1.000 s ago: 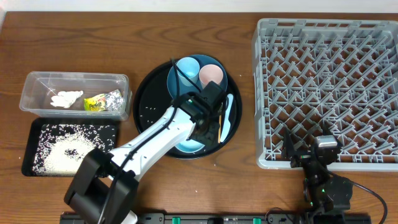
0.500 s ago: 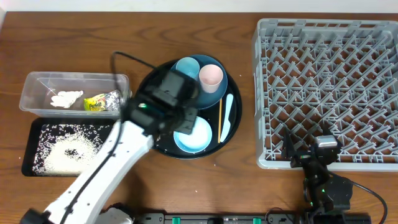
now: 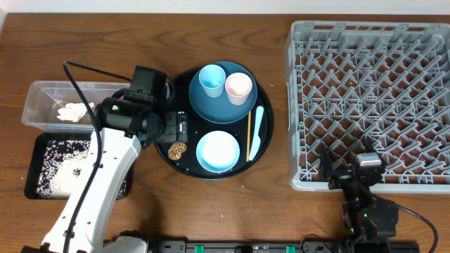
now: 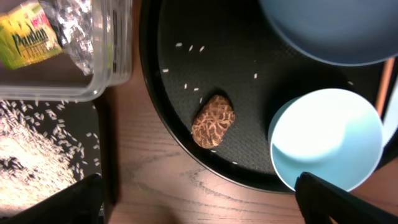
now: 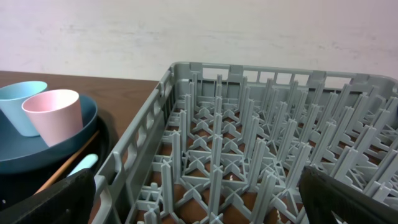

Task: Sort waste into correct bins and load items into the dishwasher rack
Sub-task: 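Lower the left gripper onto the brown mushroom and grasp it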

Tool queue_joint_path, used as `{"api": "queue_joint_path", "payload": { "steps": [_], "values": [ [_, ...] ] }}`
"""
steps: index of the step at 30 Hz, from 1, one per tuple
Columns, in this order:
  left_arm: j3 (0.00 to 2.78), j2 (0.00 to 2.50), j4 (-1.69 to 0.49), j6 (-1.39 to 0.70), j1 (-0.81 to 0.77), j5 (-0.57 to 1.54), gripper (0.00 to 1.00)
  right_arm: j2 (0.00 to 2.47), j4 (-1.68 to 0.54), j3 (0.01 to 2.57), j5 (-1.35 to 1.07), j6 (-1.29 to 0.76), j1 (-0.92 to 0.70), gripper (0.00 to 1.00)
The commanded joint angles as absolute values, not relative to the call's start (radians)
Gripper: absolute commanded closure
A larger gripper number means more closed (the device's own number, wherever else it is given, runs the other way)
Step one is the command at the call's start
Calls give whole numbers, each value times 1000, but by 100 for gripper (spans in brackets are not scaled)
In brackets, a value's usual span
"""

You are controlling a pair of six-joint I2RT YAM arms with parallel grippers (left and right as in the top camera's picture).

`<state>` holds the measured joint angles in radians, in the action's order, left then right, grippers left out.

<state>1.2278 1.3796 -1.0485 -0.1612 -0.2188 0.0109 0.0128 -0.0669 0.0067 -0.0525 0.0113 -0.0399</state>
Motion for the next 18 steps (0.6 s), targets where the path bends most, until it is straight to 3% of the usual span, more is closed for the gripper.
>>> {"api": "queue_joint_path", "payload": {
  "steps": [1, 4, 6, 18],
  "values": [
    [1181, 1415, -1037, -151, -212, -5, 12, 12, -71, 6, -49, 20, -45, 1],
    [1156, 1449, -1015, -151, -212, -4, 33, 12, -71, 6, -49, 20, -45, 1],
    [1137, 1475, -994, -151, -212, -4, 36, 12, -71, 6, -49, 20, -45, 1],
    [1097, 1657, -925, -151, -212, 15, 37, 12, -71, 6, -49, 20, -45, 1]
  ]
}}
